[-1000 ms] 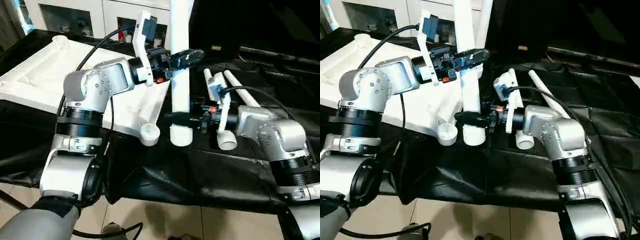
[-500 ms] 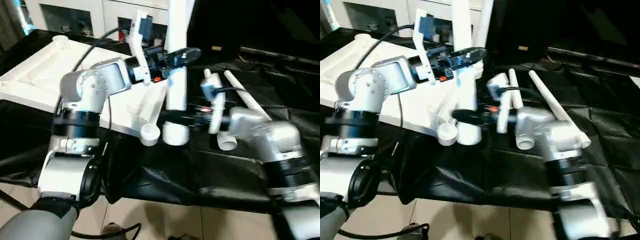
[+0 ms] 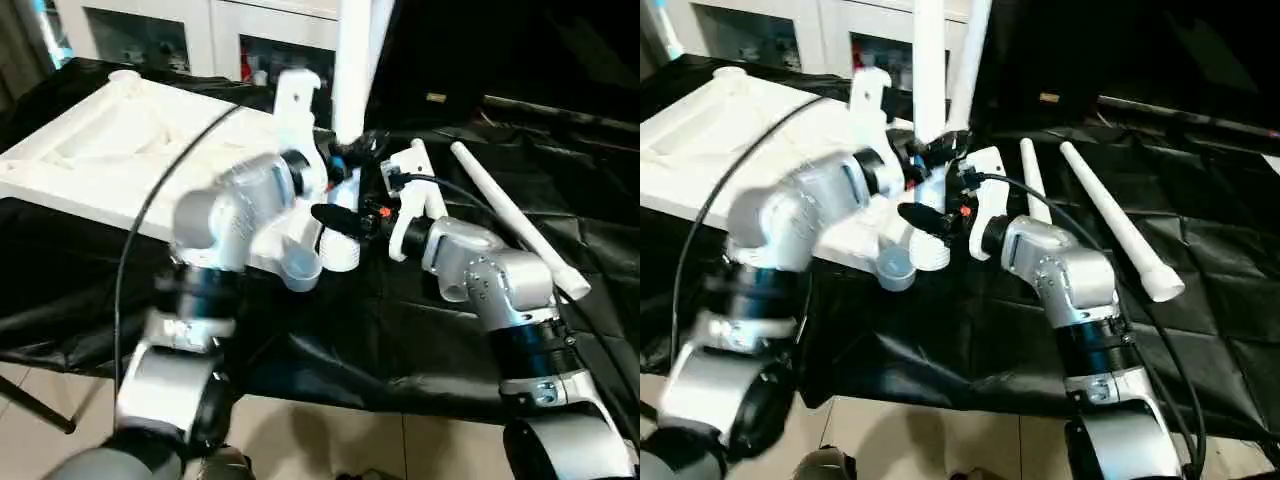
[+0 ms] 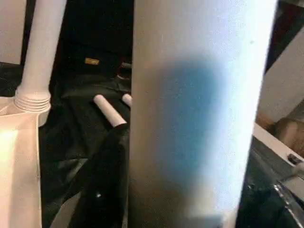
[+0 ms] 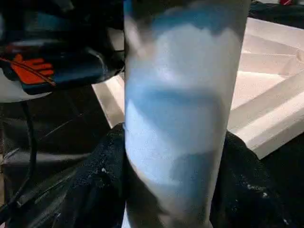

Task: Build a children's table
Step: Pick table leg

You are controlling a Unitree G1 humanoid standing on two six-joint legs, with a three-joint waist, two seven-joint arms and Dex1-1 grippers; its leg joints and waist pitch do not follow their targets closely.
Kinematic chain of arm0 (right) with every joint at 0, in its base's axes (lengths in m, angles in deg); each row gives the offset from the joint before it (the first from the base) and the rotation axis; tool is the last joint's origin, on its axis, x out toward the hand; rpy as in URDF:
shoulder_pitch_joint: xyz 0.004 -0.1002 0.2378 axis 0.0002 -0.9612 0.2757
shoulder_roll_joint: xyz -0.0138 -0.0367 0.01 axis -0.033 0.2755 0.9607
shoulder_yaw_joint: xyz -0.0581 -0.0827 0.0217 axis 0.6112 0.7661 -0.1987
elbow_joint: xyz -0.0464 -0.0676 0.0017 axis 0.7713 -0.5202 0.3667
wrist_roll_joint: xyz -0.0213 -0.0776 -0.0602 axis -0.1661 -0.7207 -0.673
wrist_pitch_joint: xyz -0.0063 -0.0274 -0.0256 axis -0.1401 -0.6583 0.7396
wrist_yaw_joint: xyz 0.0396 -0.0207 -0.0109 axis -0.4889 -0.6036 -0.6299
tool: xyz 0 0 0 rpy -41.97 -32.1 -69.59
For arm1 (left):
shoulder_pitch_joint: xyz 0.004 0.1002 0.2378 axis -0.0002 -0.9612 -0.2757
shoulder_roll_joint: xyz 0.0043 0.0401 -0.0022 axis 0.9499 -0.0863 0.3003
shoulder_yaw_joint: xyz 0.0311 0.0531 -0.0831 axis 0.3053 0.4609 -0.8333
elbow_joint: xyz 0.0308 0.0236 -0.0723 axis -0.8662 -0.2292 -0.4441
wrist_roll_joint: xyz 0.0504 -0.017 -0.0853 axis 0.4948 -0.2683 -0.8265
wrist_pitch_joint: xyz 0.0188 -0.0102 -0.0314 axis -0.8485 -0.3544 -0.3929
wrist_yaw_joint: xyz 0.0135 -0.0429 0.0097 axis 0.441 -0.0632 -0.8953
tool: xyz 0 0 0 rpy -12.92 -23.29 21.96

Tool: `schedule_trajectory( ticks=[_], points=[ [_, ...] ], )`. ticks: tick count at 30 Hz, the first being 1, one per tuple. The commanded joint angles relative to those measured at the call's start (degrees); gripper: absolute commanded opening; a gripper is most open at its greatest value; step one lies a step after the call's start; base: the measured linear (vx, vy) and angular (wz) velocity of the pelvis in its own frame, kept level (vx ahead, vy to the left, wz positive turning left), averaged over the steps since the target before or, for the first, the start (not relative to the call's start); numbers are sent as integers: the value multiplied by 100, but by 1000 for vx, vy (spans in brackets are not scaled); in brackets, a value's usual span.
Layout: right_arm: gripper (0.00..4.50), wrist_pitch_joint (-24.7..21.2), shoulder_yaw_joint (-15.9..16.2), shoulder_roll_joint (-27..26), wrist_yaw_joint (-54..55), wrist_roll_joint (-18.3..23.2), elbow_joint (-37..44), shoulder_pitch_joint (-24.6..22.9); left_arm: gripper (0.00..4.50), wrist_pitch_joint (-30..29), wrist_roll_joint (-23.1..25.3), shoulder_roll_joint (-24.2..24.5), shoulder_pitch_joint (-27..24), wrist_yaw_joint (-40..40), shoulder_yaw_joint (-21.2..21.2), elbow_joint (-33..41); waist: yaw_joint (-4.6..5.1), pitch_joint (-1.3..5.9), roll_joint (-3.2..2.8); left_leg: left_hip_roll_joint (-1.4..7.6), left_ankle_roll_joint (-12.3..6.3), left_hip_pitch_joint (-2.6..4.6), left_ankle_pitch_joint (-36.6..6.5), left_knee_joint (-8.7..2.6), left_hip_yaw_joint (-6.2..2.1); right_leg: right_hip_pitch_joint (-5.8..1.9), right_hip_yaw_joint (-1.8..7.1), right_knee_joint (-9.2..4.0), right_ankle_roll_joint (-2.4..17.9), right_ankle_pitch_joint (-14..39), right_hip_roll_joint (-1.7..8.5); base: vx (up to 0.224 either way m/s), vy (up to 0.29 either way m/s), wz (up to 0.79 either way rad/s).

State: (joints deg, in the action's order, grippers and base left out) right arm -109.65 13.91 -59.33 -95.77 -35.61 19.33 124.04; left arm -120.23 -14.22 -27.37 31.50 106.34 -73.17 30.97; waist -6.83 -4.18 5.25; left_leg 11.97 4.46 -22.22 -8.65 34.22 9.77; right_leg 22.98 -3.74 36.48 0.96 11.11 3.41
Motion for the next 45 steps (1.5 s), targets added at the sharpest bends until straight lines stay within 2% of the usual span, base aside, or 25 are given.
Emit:
schedule_trajectory(
  ticks=[1, 3, 5, 8, 9, 11, 15, 17, 18, 19, 21, 22, 25, 27, 28, 33, 34, 39, 40, 43, 45],
  points=[
    [189, 106, -49, -2, 82, -49, 169, -31, 220, 177, 174, -44, 11, -395, -152, 55, 6, 474, -43, 115, 230, 114, -809, -365, -17, -333, 274, -438, 740, 598, 433, 0, 0, 0],
    [189, 108, -50, -3, 83, -55, 167, -30, 222, 192, 178, -39, 16, -413, -166, 48, 9, 474, -40, 114, 237, 114, -817, -365, -18, -333, 271, -440, 729, 619, 432, 0, 0, 0],
    [189, 130, -53, 0, 86, -77, 155, -25, 199, 245, 174, -19, 33, -446, -214, 30, 13, 476, -45, 113, 230, 117, -825, -363, -18, -329, 270, -442, 722, 628, 430, 0, 0, 0],
    [189, 328, 21, 55, 30, -184, 164, -30, 192, 320, 64, 15, 22, -269, -233, 94, 14, 477, -42, 109, 228, 112, -812, -360, -16, -328, 270, -441, 743, 583, 431, 0, 0, 0],
    [189, 284, -46, 52, -88, -50, 160, -33, 190, 317, 19, 38, 28, -156, -213, 115, 12, 476, -45, 110, 230, 114, -807, -361, -16, -328, 270, -439, 747, 581, 432, 0, 0, 0],
    [245, 196, -120, 182, -488, 212, 224, -52, 188, 255, -123, 139, 54, 193, -148, 166, 10, 477, -58, 111, 203, 123, -837, -361, -17, -329, 269, -438, 771, 578, 430, 0, 0, 0],
    [273, 115, -126, 458, -878, 317, 222, -39, 188, 60, -365, 251, 90, 630, -83, 234, 11, 475, -60, 116, 178, 122, -860, -361, -17, -342, 264, -430, 803, 528, 424, 0, 0, 0],
    [289, -78, -163, 715, -1347, 534, 257, -31, 188, -179, -627, 358, 111, 1063, -16, 340, 2, 478, -21, 111, 127, 128, -812, -347, -4, -344, 264, -427, 866, 493, 420, 0, 0, 0],
    [291, -119, -170, 771, -1468, 586, 273, -31, 188, -230, -686, 387, 114, 1164, 3, 369, -15, 477, -44, 117, 103, 119, -748, -347, -5, -343, 268, -410, 925, 436, 430, 0, 0, 0],
    [291, -277, -185, 912, -1761, 749, 332, -31, 188, -375, -855, 438, 131, 1373, -1, 424, -13, 476, -15, 111, 80, 118, -729, -341, 0, -349, 263, -409, 951, 413, 420, 0, 0, 0],
    [291, -394, -176, 1029, -2005, 869, 385, -33, 188, -493, -1008, 464, 159, 1489, -46, 447, -33, 473, -24, 114, 29, 111, -674, -337, 0, -355, 263, -398, 1014, 349, 422, 0, 0, 0],
    [291, -510, -91, 1189, -2305, 961, 386, -9, 188, -693, -1275, 501, 211, 1677, -139, 467, -44, 475, -6, 112, 27, 115, -685, -328, 5, -353, 259, -397, 1047, 405, 433, 0, 0, 0],
    [291, -516, 32, 1271, -2453, 917, 330, 14, 188, -851, -1495, 501, 217, 1810, -215, 551, -46, 462, 14, 111, 36, 114, -784, -328, 13, -341, 258, -438, 1019, 705, 441, 0, 0, 0],
    [291, -509, 106, 1308, -2529, 895, 283, 31, 188, -950, -1629, 466, 232, 1828, -301, 582, -52, 458, -1, 116, 84, 108, -811, -333, 2, -334, 256, -446, 976, 865, 443, 0, 0, 0],
    [264, -532, 156, 1291, -2538, 878, 234, 48, 188, -1028, -1709, 445, 236, 1819, -350, 619, -51, 464, -1, 118, 102, 111, -808, -326, 4, -337, 257, -440, 982, 847, 449, 0, 0, 0],
    [254, -581, 201, 1218, -2481, 836, 148, 81, 188, -1033, -1746, 464, 263, 1825, -345, 593, -53, 469, -5, 119, 95, 109, -762, -331, -3, -332, 257, -442, 912, 836, 438, 0, 0, 0],
    [224, -580, 204, 1218, -2488, 834, 152, 80, 188, -1034, -1749, 467, 265, 1825, -345, 590, -50, 471, -1, 119, 95, 111, -744, -331, -3, -331, 256, -437, 914, 791, 432, 0, 0, 0],
    [201, -584, 204, 1194, -2500, 856, 171, 66, 188, -919, -1636, 535, 269, 1770, -290, 597, -84, 474, -1, 121, 97, 118, -707, -331, 1, -329, 258, -429, 917, 721, 432, 0, 0, 0],
    [200, -584, 205, 1192, -2497, 858, 174, 64, 244, -909, -1621, 537, 268, 1752, -287, 597, -94, 472, -2, 121, 101, 119, -722, -332, 3, -328, 258, -433, 907, 739, 434, 0, 0, 0],
    [199, -568, 213, 1176, -2490, 847, 153, 68, 260, -923, -1583, 587, 272, 1799, -239, 589, -112, 470, -3, 124, 127, 125, -734, -336, 1, -321, 258, -432, 888, 781, 435, 0, 0, 0],
    [199, -568, 204, 1163, -2490, 850, 134, 79, 298, -895, -1615, 543, 319, 1708, -328, 528, -118, 471, 1, 121, 148, 122, -751, -337, -1, -324, 256, -436, 878, 813, 437, 0, 0, 0]
  ],
)
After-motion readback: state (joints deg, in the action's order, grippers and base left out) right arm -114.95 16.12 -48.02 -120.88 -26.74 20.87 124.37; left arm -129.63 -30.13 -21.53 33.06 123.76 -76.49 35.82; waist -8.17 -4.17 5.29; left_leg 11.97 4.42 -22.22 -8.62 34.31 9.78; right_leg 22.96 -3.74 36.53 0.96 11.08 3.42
